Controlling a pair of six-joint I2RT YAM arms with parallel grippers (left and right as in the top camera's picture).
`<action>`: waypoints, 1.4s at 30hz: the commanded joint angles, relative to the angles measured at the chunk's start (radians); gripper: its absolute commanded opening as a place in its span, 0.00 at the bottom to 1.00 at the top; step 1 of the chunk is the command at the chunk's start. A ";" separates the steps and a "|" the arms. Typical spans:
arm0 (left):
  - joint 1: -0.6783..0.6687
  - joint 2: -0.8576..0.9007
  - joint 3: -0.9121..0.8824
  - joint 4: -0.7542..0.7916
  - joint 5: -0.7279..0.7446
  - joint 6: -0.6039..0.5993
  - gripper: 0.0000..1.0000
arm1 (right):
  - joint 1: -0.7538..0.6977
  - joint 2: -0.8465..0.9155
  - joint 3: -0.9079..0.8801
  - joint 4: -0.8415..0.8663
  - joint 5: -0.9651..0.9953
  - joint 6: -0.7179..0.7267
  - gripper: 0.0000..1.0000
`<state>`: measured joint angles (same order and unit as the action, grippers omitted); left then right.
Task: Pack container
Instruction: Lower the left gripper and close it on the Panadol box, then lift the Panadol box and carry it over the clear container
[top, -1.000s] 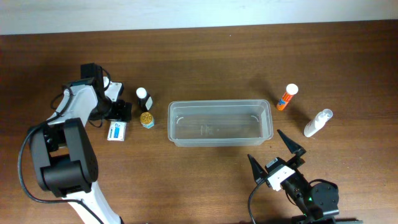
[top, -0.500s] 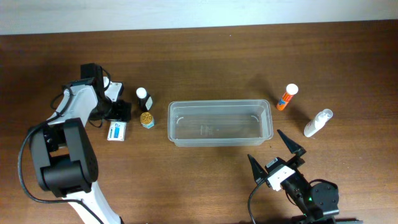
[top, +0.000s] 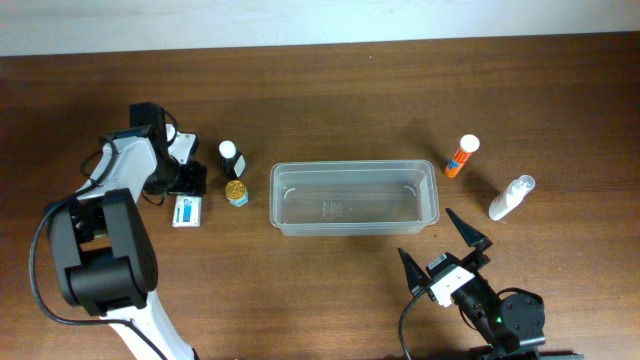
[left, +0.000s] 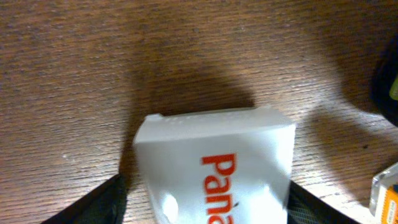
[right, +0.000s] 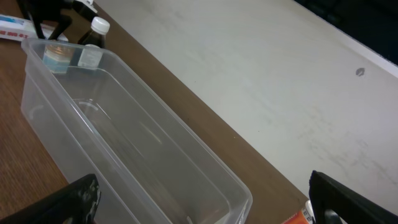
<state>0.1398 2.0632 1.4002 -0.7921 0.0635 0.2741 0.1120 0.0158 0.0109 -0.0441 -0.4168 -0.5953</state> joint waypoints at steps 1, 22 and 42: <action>-0.002 0.067 -0.014 -0.003 0.027 0.011 0.70 | -0.008 -0.010 -0.005 -0.005 0.006 0.008 0.98; -0.002 0.067 -0.014 -0.004 0.027 0.011 0.45 | -0.008 -0.010 -0.005 -0.005 0.006 0.008 0.98; -0.002 0.066 0.153 -0.137 0.026 0.011 0.43 | -0.008 -0.010 -0.005 -0.005 0.006 0.008 0.98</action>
<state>0.1398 2.1109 1.4933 -0.9054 0.0654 0.2768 0.1120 0.0158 0.0109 -0.0441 -0.4168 -0.5953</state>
